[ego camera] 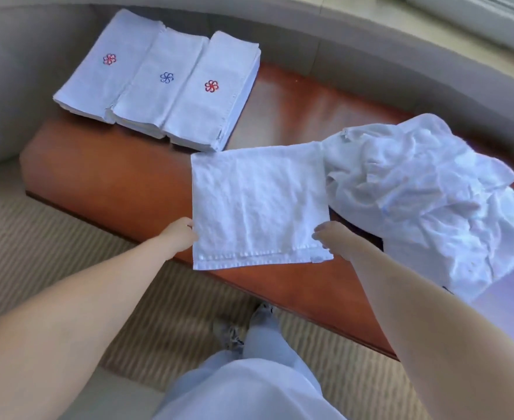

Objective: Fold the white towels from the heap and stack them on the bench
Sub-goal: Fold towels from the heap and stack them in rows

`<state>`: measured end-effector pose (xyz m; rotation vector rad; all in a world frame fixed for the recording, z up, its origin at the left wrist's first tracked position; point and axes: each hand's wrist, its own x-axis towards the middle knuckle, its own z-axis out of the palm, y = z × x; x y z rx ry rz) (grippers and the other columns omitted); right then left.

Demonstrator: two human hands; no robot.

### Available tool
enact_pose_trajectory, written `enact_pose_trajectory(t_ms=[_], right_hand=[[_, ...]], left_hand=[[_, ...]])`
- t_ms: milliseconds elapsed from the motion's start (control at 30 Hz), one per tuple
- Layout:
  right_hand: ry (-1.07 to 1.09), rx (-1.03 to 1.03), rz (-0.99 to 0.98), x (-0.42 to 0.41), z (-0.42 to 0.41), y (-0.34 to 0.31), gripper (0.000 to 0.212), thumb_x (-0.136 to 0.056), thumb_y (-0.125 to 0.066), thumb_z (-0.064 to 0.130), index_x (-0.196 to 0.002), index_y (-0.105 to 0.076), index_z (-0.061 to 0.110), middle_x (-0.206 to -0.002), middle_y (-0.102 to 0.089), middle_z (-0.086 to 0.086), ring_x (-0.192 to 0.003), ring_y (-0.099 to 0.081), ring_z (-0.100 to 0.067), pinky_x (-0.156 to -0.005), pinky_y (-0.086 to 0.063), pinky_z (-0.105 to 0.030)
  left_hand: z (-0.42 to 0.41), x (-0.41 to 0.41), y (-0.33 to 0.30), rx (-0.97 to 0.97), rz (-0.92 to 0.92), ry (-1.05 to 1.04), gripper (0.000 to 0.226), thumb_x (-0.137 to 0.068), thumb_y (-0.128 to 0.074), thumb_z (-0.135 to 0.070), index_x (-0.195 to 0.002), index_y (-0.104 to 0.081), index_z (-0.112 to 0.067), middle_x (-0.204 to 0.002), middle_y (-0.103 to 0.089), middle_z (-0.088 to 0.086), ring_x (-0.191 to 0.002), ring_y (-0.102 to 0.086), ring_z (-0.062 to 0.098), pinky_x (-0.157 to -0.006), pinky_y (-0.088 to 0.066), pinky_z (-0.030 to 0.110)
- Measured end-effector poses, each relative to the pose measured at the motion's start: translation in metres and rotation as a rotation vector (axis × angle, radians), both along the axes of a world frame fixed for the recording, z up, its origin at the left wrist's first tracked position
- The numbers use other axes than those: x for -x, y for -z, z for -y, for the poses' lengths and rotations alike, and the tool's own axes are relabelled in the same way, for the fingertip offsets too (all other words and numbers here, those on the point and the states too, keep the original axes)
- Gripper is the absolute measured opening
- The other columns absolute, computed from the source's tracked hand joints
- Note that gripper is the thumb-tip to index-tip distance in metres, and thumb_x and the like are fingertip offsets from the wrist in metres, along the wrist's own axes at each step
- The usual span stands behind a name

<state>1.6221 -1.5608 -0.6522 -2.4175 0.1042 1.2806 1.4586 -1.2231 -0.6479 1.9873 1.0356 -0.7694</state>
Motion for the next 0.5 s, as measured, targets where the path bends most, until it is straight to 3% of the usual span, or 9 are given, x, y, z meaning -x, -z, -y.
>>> enact_pose_trajectory(t_ms=[100, 200, 333, 400, 500], right_hand=[[0.016, 0.047, -0.025, 0.0, 0.008, 0.024, 0.04, -0.1, -0.057, 0.017, -0.139, -0.059, 0.008, -0.11, -0.052, -0.005, -0.098, -0.048, -0.022, -0.093, -0.045, -0.034], [0.154, 0.083, 0.007, 0.0, 0.019, 0.048, 0.045, -0.096, -0.055, 0.01, -0.14, -0.053, 0.001, -0.104, -0.051, -0.006, -0.093, -0.046, -0.024, -0.081, -0.041, -0.032], [0.349, 0.132, 0.062, -0.002, 0.031, 0.073, 0.047, -0.093, -0.054, 0.011, -0.138, -0.042, 0.009, -0.125, -0.051, -0.011, -0.096, -0.05, -0.028, -0.077, -0.042, -0.033], [0.39, 0.112, 0.042, -0.004, 0.035, 0.083, 0.04, -0.092, -0.055, 0.012, -0.131, -0.044, 0.01, -0.118, -0.052, -0.01, -0.093, -0.051, -0.028, -0.071, -0.042, -0.032], [0.393, 0.069, 0.016, -0.008, 0.041, 0.093, 0.025, -0.091, -0.055, 0.014, -0.114, -0.049, 0.014, -0.099, -0.054, -0.004, -0.085, -0.052, -0.024, -0.061, -0.04, -0.029]], left_hand=[[0.012, 0.008, 0.027, 0.015, -0.066, -0.023, 0.055, -0.099, -0.053, -0.015, -0.152, -0.041, -0.011, -0.145, -0.05, 0.012, -0.125, -0.056, 0.034, -0.098, -0.049, 0.04], [0.024, 0.012, 0.05, 0.006, -0.101, -0.088, 0.031, -0.097, -0.056, -0.013, -0.127, -0.048, -0.016, -0.116, -0.054, 0.005, -0.101, -0.056, 0.029, -0.083, -0.046, 0.036], [0.031, 0.007, 0.068, -0.094, -0.164, -0.137, 0.04, -0.096, -0.058, -0.013, -0.133, -0.05, -0.003, -0.111, -0.06, 0.01, -0.092, -0.058, 0.026, -0.075, -0.05, 0.036], [0.032, 0.004, 0.075, -0.1, -0.179, -0.17, 0.039, -0.093, -0.058, -0.013, -0.128, -0.055, 0.002, -0.092, -0.056, 0.01, -0.079, -0.055, 0.026, -0.063, -0.044, 0.033], [0.034, 0.002, 0.083, -0.037, -0.197, -0.285, 0.035, -0.093, -0.063, -0.014, -0.121, -0.061, 0.006, -0.086, -0.055, 0.012, -0.08, -0.056, 0.027, -0.073, -0.05, 0.033]])
